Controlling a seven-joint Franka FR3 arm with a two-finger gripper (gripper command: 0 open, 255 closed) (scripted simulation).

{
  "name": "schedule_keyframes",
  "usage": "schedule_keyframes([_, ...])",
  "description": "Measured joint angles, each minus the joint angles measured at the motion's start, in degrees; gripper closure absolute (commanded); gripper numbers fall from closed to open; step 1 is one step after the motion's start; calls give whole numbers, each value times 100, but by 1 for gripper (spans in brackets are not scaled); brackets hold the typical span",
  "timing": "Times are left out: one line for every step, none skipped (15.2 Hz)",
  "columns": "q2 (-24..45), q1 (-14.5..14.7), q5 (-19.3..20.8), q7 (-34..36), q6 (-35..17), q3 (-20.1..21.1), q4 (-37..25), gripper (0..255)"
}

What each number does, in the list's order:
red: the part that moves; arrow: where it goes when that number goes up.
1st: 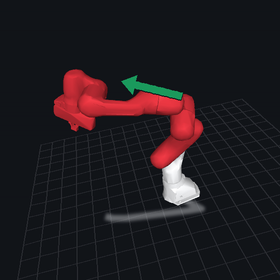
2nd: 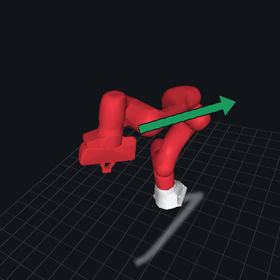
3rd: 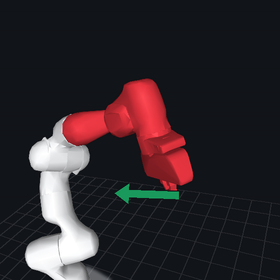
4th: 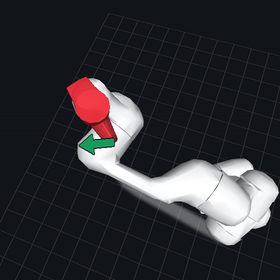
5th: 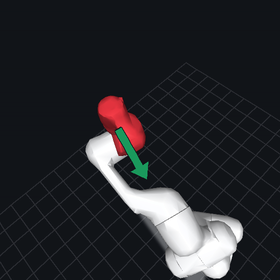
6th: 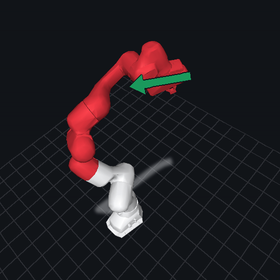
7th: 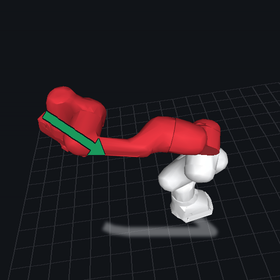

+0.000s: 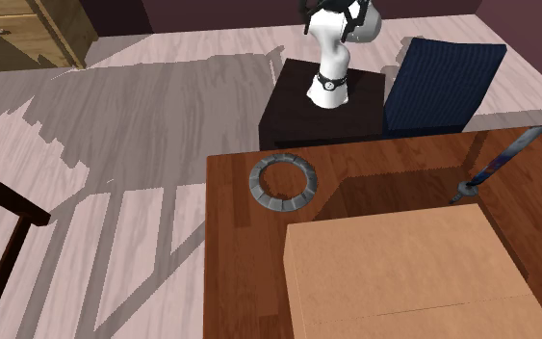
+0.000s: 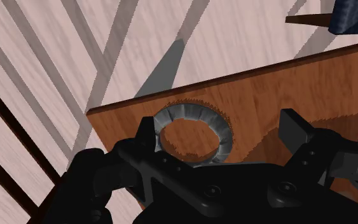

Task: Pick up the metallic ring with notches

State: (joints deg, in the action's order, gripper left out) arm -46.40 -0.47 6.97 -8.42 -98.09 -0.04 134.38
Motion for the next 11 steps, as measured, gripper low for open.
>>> schedule_keyframes([0, 0, 0, 0, 0, 0, 0, 0])
schedule_keyframes([67, 11, 6, -55, -94, -40, 28, 0])
schedule_keyframes([147, 39, 1, -109, -259, -74, 118, 0])
schedule_keyframes([247, 70, -5, -186, -398, -117, 156, 0])
schedule_keyframes([353, 104, -12, -257, -624, -161, 285, 0])
schedule_keyframes([521, 132, -13, -362, -794, -227, 281, 0])
schedule_keyframes([653, 167, -23, -452, -977, -277, 333, 0])
schedule_keyframes([808, 205, -38, -549, -1132, -327, 332, 0])
schedule_keyframes([922, 244, -56, -641, -1307, -372, 395, 0])
schedule_keyframes([1181, 279, -71, -757, -1508, -441, 331, 0])
schedule_keyframes([1336, 323, -97, -851, -1671, -481, 346, 0])
